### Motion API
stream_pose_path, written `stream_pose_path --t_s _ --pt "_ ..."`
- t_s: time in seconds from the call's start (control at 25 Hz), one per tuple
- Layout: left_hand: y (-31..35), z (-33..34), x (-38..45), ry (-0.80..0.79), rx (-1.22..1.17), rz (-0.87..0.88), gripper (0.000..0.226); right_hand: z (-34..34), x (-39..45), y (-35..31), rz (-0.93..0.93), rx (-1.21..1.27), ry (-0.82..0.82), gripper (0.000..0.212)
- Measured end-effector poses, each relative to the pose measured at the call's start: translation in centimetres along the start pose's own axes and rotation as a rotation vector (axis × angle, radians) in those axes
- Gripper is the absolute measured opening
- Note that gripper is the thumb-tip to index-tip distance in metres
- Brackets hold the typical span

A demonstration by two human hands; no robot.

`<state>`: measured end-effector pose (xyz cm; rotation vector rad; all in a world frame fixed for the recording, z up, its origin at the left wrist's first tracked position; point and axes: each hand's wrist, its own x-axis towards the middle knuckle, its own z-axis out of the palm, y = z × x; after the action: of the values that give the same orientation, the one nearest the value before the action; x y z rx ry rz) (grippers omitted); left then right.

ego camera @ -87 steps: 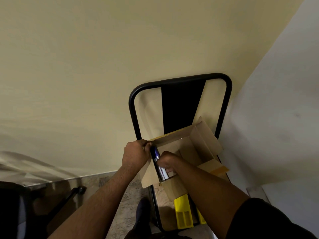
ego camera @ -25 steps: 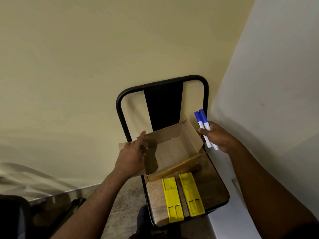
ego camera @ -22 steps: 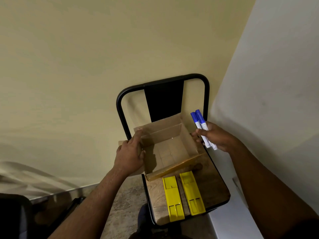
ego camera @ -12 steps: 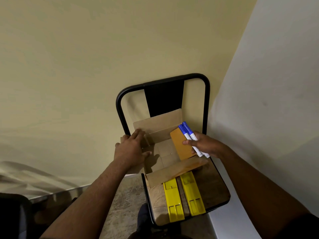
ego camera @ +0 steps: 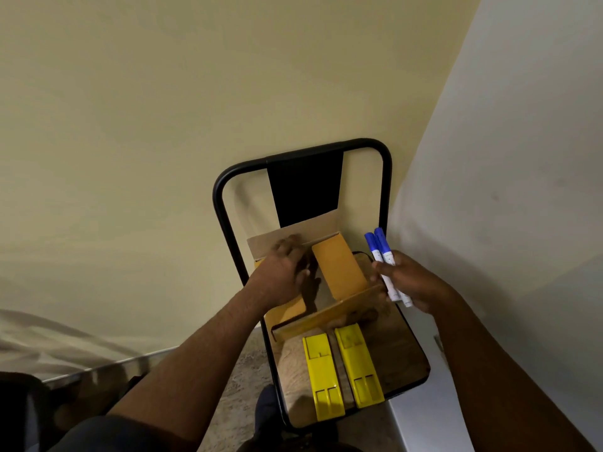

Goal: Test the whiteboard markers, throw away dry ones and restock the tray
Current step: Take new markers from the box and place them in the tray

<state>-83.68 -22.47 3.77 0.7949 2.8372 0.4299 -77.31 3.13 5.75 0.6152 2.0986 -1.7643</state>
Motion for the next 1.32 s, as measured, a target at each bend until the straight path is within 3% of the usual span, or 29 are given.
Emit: stream_pose_path --t_s 0.12,0.28,0.36,0.48,0.68,0.8,0.92,1.04,1.2,1.32 --pt "-0.4 1.1 -1.0 0.028 -0.228 0.096 0.055 1.2 -0.3 0.1 0.011 0.301 -0.039 0.012" --pt "-1.3 -0.3 -2.3 -0.107 -0.780 -0.190 0.063 3.0 0.5 0.4 -0.058 0.495 0.049 0.011" --pt "-2.3 -0.7 -2.6 -0.110 -0.540 -0.171 0.073 3.8 1.2 0.5 -0.089 0.458 0.116 0.014" --pt "-2.8 0.1 -3.3 0.128 0.017 -0.112 0.066 4.9 2.7 1.1 -0.134 0.177 0.182 0.032" --pt "-2.1 1.7 -5.0 0.398 0.214 -0.159 0.066 6.5 3.5 1.6 -0.341 -0.390 0.347 0.039" --pt "-1.9 2.8 -6.1 0.370 0.177 -0.188 0.076 7.0 3.2 1.0 -0.580 -0.574 0.533 0.039" --pt "-1.7 3.3 -6.8 0.416 0.143 -0.208 0.084 7.0 3.5 0.8 -0.663 -0.700 0.586 0.053" --pt "-1.8 3.6 -7.0 0.344 0.171 -0.201 0.087 6.9 3.4 0.8 -0.671 -0.663 0.580 0.061" --pt "-2.0 4.6 -7.4 0.145 0.220 -0.179 0.084 6.8 3.4 1.8 -0.609 -0.751 0.525 0.045" --pt "-2.2 5.2 -7.6 -0.002 0.153 -0.219 0.098 6.7 3.5 3.3 -0.480 -0.820 0.483 0.042"
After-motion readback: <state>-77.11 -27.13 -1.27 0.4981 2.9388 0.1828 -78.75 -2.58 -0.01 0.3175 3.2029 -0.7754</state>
